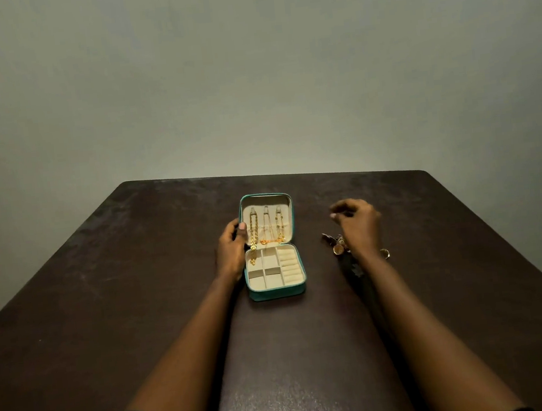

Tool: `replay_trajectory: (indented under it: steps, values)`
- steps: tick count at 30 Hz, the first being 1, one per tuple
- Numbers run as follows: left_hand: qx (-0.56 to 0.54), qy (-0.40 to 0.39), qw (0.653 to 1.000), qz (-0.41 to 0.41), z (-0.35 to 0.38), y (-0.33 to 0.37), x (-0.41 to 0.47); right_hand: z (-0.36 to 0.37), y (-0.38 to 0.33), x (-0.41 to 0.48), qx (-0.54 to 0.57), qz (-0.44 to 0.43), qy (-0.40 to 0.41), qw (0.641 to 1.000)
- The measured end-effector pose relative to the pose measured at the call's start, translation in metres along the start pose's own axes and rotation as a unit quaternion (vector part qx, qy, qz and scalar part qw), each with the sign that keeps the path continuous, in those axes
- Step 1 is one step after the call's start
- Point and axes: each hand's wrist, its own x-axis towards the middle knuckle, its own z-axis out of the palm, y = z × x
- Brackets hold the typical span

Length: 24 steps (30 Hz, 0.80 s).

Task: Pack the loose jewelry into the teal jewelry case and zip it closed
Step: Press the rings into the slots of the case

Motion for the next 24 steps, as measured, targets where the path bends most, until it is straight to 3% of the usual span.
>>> replay_trajectory:
  steps: [7, 15, 21, 24]
  values:
    - [0.027, 0.017, 0.999, 0.001, 0.002, -0.001, 0.003, -0.064, 0.048, 0.018, -0.004, 0.114, -0.009, 0.993]
    - [0.054, 0.031, 0.998, 0.018, 0.001, -0.006, 0.005, -0.072, 0.078, 0.006, 0.009, 0.150, 0.000, 0.989]
    - [0.104, 0.046, 0.993, 0.034, 0.005, -0.002, 0.004, -0.076, 0.073, 0.010, -0.123, 0.135, -0.095, 0.979]
    - [0.142, 0.059, 0.987, 0.051, 0.008, 0.000, 0.002, -0.075, 0.070, 0.012, -0.171, 0.135, -0.099, 0.971]
